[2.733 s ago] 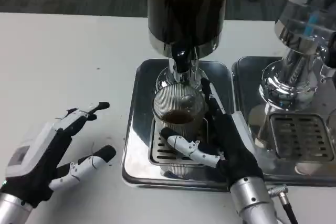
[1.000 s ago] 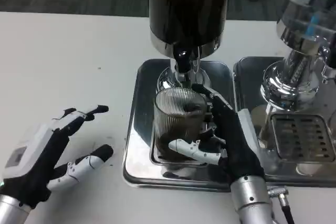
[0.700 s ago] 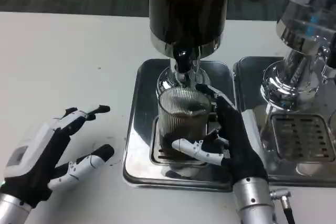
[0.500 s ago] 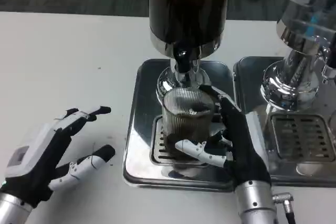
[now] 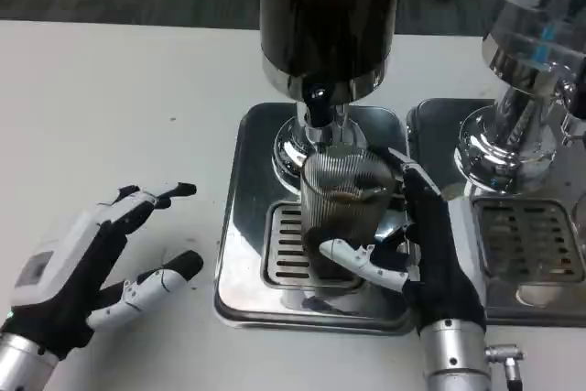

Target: Grasp the cup under the faucet to collect the drink, then remove the cup.

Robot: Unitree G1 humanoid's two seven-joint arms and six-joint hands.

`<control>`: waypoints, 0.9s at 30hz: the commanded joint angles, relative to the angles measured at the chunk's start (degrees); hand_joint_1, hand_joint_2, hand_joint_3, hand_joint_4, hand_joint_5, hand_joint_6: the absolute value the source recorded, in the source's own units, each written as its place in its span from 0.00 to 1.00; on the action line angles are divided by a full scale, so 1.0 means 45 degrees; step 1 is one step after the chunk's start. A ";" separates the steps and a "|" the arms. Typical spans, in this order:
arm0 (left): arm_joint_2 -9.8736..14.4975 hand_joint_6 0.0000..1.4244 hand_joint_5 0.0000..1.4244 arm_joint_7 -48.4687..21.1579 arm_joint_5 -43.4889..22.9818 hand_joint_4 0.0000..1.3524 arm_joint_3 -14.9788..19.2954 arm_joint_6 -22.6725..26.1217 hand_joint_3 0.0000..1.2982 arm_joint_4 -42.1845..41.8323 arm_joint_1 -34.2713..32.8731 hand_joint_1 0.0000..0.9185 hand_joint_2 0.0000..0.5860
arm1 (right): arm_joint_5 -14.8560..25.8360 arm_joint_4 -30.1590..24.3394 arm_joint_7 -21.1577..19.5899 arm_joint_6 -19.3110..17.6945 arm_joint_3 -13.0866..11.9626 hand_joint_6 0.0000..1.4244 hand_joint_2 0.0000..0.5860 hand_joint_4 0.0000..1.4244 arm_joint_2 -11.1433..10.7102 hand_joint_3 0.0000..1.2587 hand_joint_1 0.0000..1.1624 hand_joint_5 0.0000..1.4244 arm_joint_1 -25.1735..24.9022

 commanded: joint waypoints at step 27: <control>0.1060 0.00 0.00 0.0028 0.2031 0.00 -0.0973 0.2918 0.00 -0.2487 0.0590 0.00 0.24 | -0.0706 -0.2412 0.0171 -0.0360 -0.0041 0.78 0.42 0.37 -0.0326 0.24 0.90 0.55 0.1730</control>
